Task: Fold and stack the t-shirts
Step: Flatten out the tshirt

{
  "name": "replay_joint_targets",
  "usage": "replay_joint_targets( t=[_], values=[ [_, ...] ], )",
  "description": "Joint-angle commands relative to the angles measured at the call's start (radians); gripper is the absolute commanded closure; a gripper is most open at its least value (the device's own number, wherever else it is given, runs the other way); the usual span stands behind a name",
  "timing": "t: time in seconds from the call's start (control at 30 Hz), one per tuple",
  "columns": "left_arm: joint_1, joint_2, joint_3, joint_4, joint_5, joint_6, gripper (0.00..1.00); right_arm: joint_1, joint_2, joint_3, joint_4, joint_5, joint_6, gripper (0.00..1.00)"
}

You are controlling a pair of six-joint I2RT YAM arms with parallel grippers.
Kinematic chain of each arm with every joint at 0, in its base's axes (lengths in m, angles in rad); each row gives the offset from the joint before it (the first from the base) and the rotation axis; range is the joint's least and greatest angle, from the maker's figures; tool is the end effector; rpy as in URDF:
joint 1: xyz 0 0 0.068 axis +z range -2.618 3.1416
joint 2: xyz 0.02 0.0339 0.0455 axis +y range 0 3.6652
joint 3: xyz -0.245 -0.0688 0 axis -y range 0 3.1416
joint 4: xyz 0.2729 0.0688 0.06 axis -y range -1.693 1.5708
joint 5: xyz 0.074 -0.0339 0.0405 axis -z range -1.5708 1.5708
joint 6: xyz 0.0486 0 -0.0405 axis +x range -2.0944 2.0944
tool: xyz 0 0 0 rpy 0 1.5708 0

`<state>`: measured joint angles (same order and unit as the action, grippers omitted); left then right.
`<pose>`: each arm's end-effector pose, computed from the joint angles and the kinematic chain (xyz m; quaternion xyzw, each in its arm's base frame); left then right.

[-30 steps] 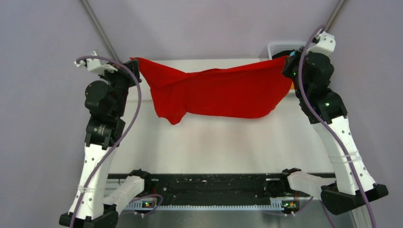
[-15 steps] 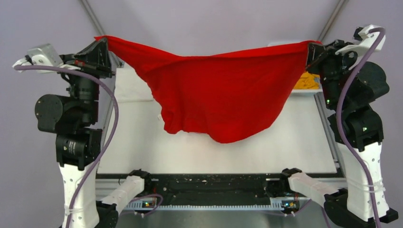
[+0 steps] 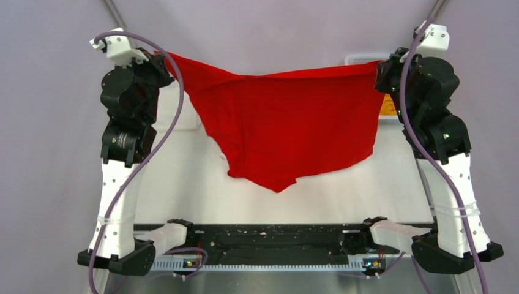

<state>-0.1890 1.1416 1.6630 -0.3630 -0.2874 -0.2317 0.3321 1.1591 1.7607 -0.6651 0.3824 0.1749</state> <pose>0.2421 -0.0323 0.5433 -0.1226 0.6398 -0.0663 0.7558 0.2251 0.0584 0.5344 0.0734 0.7239 0.0343 0.6851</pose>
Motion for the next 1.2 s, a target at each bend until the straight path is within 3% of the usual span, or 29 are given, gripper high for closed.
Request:
replay_joint_targets(
  t=[0.0, 0.47, 0.73, 1.0, 1.17],
  values=[
    [0.003, -0.151, 0.036, 0.097, 0.036, 0.021, 1.00, -0.010, -0.106, 0.020, 0.046, -0.018, -0.022, 1.00],
    [0.003, -0.314, 0.202, 0.111, 0.279, 0.079, 1.00, -0.008, -0.269, 0.197, -0.020, -0.328, -0.024, 1.00],
    [0.003, -0.279, 0.341, 0.140, 0.326, 0.110, 1.00, -0.009, -0.279, 0.255, -0.019, -0.378, -0.035, 1.00],
    [0.003, -0.031, 0.499, 0.142, 0.190, 0.152, 1.00, -0.009, -0.189, 0.275, 0.012, -0.192, -0.056, 1.00],
    [0.003, 0.115, 0.381, 0.164, 0.100, 0.183, 1.00, -0.009, -0.139, 0.093, 0.073, -0.011, -0.028, 1.00]
  ],
)
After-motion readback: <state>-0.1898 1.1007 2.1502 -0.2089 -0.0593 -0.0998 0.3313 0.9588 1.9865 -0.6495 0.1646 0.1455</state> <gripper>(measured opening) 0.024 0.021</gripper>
